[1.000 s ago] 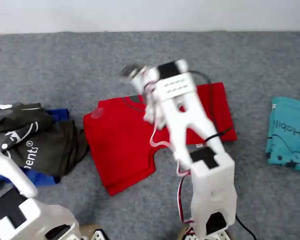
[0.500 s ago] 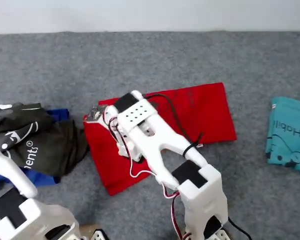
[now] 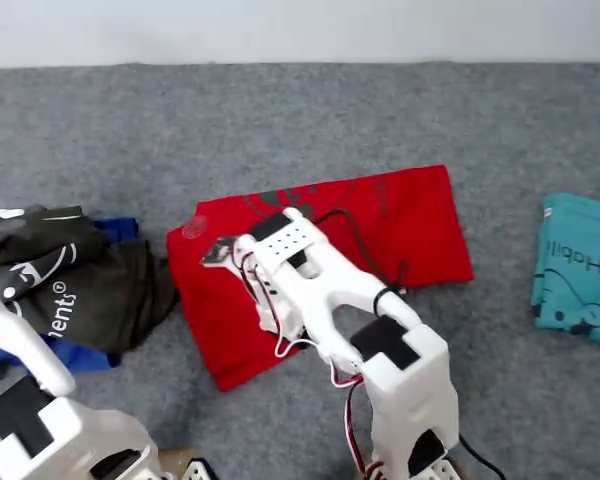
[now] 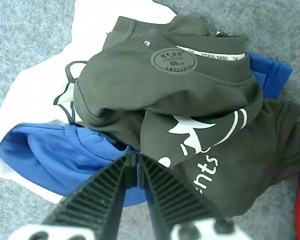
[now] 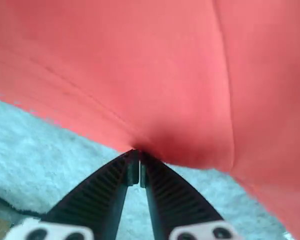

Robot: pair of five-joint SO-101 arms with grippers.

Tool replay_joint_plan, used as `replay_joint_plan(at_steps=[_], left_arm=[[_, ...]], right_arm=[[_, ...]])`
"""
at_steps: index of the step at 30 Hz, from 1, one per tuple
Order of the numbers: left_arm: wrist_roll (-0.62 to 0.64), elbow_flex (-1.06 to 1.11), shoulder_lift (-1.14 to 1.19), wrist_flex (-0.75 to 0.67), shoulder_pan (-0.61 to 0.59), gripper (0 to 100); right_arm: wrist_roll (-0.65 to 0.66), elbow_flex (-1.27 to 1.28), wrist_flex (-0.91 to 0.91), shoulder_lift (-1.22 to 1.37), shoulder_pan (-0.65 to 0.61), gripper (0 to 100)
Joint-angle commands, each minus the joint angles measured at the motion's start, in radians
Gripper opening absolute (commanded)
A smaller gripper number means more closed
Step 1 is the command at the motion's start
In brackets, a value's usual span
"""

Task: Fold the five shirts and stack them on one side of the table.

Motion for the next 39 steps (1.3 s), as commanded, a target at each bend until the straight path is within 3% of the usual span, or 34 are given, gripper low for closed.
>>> replay_joint_plan(at_steps=[1, 11, 19, 26, 35, 39], left_arm=[[0.006, -0.007, -0.055, 0.020, -0.005, 1], [0.008, -0.007, -0.055, 0.020, -0.005, 1], [0.008, -0.007, -0.057, 0.020, -0.005, 1], [0.002, 0.041, -0.199, 0.017, -0.003, 1], [0.000, 0.222, -0.344, 0.017, -0.026, 1], [0.000, 0.274, -0.394, -0.003, -0.051, 1]], right_arm=[[0.032, 0.025, 0.004, -0.136, 0.015, 0.9], [0.026, 0.026, -0.070, -0.271, -0.093, 0.9], [0.025, 0.029, -0.231, -0.133, -0.091, 0.9], [0.025, 0.028, -0.128, -0.039, -0.062, 0.9], [0.032, 0.031, -0.079, -0.251, -0.081, 1.7], [0.034, 0.029, -0.031, -0.262, -0.120, 11.9]])
